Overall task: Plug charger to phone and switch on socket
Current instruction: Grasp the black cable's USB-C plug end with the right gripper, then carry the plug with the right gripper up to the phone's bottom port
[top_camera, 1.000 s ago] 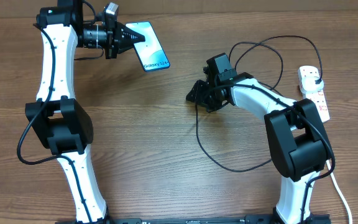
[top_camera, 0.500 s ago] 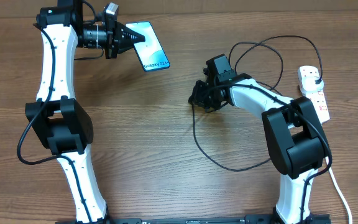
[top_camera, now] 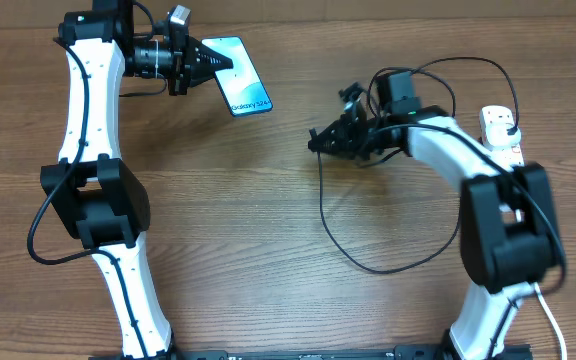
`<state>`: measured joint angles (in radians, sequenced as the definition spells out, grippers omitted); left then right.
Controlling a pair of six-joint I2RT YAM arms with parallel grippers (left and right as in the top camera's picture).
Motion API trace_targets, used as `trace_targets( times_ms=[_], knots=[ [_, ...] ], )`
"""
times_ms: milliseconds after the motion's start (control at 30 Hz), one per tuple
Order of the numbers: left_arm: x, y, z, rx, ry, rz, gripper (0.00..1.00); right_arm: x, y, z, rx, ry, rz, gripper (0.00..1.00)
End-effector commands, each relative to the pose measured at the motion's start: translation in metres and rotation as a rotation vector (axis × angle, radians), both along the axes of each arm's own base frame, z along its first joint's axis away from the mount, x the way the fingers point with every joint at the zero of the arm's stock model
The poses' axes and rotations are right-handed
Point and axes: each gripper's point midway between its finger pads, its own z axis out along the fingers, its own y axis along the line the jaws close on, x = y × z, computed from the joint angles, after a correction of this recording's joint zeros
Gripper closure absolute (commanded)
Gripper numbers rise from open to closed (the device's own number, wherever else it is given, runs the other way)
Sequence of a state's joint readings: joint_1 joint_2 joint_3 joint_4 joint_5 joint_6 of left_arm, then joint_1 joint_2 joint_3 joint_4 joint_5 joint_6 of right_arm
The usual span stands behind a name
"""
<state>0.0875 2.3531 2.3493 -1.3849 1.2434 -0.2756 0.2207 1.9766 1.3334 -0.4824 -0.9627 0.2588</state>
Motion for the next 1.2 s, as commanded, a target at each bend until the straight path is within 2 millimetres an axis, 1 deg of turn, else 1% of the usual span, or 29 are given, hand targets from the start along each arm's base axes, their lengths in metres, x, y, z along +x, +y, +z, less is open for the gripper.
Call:
trace_targets(
  times_ms=[0,100,133,200,333,467,600,733,1067,1167],
  knots=[
    [-0.004,-0.008,0.025,-0.111,-0.119,-0.053,0.96,-0.021,0.006,0.086,0.151,-0.242,0.146,0.96],
    [-0.007,-0.012,0.037,-0.174,-0.172,-0.079,0.96,-0.036,0.003,0.107,0.147,-0.267,0.157,0.96],
    [-0.007,-0.013,0.037,-0.175,-0.171,-0.081,0.96,-0.042,0.002,0.114,0.148,-0.269,0.161,0.96],
    [-0.007,-0.014,0.037,-0.176,-0.171,-0.083,0.96,-0.05,0.002,0.121,0.149,-0.269,0.171,0.96],
    [-0.009,-0.018,0.043,-0.214,-0.179,-0.095,0.96,-0.063,0.007,0.128,0.149,-0.254,0.189,0.96],
    [-0.012,-0.025,0.053,-0.269,-0.194,-0.115,0.96,-0.07,0.02,0.129,0.156,-0.244,0.215,0.96],
    [-0.014,-0.033,0.058,-0.299,-0.194,-0.134,0.96,-0.067,0.036,0.135,0.165,-0.234,0.2,0.96],
    [-0.014,-0.038,0.058,-0.302,-0.166,-0.14,0.96,-0.062,0.045,0.141,0.171,-0.223,0.17,0.96],
    [-0.004,-0.039,0.061,-0.301,-0.116,-0.133,0.96,-0.053,0.05,0.152,0.203,-0.224,0.133,0.96],
    [0.002,-0.041,0.056,-0.268,-0.08,-0.115,0.96,-0.049,0.051,0.157,0.215,-0.234,0.124,0.96]
  ],
)
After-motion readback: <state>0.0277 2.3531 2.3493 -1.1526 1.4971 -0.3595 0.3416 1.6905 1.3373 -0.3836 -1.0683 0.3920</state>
